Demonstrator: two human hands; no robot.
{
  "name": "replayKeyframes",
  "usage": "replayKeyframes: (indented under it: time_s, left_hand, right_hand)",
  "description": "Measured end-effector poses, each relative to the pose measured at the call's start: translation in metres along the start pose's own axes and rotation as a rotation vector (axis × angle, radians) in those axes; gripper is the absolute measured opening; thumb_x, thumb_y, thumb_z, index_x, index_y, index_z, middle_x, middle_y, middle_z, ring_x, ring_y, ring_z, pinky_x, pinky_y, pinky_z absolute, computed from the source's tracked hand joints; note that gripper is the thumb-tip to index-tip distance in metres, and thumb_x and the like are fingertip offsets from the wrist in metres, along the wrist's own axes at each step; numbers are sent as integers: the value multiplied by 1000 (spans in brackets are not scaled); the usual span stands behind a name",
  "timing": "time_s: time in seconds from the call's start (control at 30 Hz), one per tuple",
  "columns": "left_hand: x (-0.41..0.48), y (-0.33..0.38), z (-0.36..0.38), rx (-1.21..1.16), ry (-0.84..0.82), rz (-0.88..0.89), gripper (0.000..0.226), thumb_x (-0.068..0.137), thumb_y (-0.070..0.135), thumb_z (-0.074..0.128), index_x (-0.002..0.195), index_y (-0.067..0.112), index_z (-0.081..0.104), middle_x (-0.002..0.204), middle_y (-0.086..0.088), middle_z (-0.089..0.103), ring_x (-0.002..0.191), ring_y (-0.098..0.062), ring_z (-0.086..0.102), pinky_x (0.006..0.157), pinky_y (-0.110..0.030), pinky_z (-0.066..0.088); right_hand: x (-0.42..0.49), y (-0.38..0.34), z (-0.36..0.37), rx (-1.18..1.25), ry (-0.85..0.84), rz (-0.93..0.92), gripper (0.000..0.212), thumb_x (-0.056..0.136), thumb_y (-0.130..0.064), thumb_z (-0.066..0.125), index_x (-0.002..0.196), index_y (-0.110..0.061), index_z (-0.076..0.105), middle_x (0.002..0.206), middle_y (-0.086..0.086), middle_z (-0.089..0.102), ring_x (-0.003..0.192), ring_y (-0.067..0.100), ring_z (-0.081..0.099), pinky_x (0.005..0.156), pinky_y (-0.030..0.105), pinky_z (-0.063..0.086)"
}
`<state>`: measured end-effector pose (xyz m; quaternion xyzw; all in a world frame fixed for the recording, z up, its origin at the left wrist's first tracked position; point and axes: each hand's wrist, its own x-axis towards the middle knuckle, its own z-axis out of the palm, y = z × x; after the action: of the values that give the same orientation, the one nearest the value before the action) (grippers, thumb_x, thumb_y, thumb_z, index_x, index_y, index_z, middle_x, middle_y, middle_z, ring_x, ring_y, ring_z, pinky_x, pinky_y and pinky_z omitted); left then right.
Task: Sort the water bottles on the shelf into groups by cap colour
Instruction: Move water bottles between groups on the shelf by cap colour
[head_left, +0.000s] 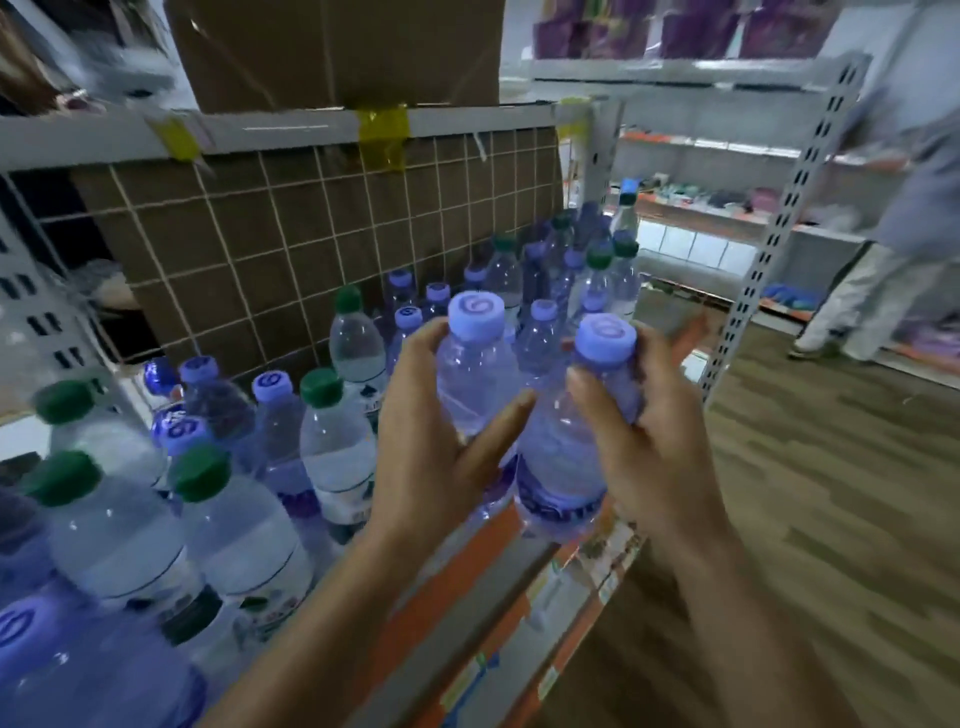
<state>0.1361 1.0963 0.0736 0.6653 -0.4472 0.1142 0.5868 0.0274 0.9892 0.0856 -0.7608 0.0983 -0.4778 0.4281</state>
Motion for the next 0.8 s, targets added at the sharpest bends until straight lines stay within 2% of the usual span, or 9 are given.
replayKeyframes:
  time_s: [0.1, 0.17, 0.27, 0.33, 0.4, 0.47, 0.63, 0.73, 0.8]
  left_hand:
    - [56, 14, 18, 1, 80, 80, 61, 78, 36, 71, 123, 7, 44, 107, 9, 55, 96, -2, 56, 82, -12, 42]
    - [91, 19, 29, -37, 160, 108, 59, 78, 30, 74, 121, 3, 43, 102, 10, 55, 93, -2, 59, 80, -18, 48]
    - [136, 14, 48, -45, 270, 94, 62, 77, 27, 75, 123, 2, 42, 103, 8, 58, 95, -8, 63, 84, -30, 53]
    - [160, 1, 59, -44, 302, 44, 63, 74, 24, 75, 123, 4, 42, 103, 5, 61, 93, -11, 65, 85, -35, 54]
    - [176, -15, 69, -44, 296, -14, 56, 72, 22, 74, 117, 9, 43, 99, 2, 62, 89, -13, 66, 84, -38, 54]
    - [185, -30, 80, 6, 270, -89, 48, 70, 24, 73, 107, 21, 43, 99, 0, 61, 90, -16, 66, 84, -46, 54]
    - [190, -55, 103, 220, 204, -323, 50, 72, 17, 79, 106, 21, 43, 92, 9, 63, 82, -2, 66, 82, -32, 55]
    - [194, -64, 107, 459, 101, -404, 48, 65, 24, 83, 99, 18, 49, 78, 14, 61, 68, 5, 60, 64, -10, 47]
    - [197, -69, 108, 623, 0, -454, 48, 60, 33, 86, 92, 20, 52, 76, 12, 61, 69, 1, 56, 58, -16, 42]
  right_hand:
    - [64, 3, -24, 9, 28, -143, 23, 88, -25, 56, 109, -19, 50, 91, -22, 59, 86, -17, 53, 76, 5, 38]
    - [109, 9, -36, 39, 63, -245, 20, 89, -19, 55, 108, -17, 48, 89, -18, 55, 82, -17, 51, 77, 7, 38]
    - [173, 27, -42, 87, 32, -340, 22, 90, -23, 52, 108, -13, 46, 92, -16, 54, 83, -14, 49, 81, 14, 39]
    - [207, 48, -41, 110, -2, -384, 20, 91, -20, 53, 106, -11, 44, 92, -15, 53, 83, -12, 49, 81, 17, 40]
    - [233, 72, -36, 117, -42, -396, 17, 91, -16, 54, 104, -12, 44, 89, -15, 50, 80, -13, 48, 79, 12, 39]
    - [249, 100, -30, 134, -118, -356, 16, 89, -18, 55, 102, -15, 45, 88, -17, 50, 79, -12, 48, 76, 8, 38]
    - [266, 165, -12, 110, -365, -247, 23, 82, -23, 62, 98, -12, 50, 83, -14, 53, 74, -1, 53, 67, 12, 41]
    - [270, 194, -6, 64, -517, -162, 24, 80, -18, 70, 96, -7, 55, 81, -12, 53, 73, 1, 51, 67, 14, 41]
    - [271, 206, -1, -38, -632, -156, 22, 77, -14, 74, 94, -5, 62, 86, -3, 55, 84, 10, 52, 73, 22, 41]
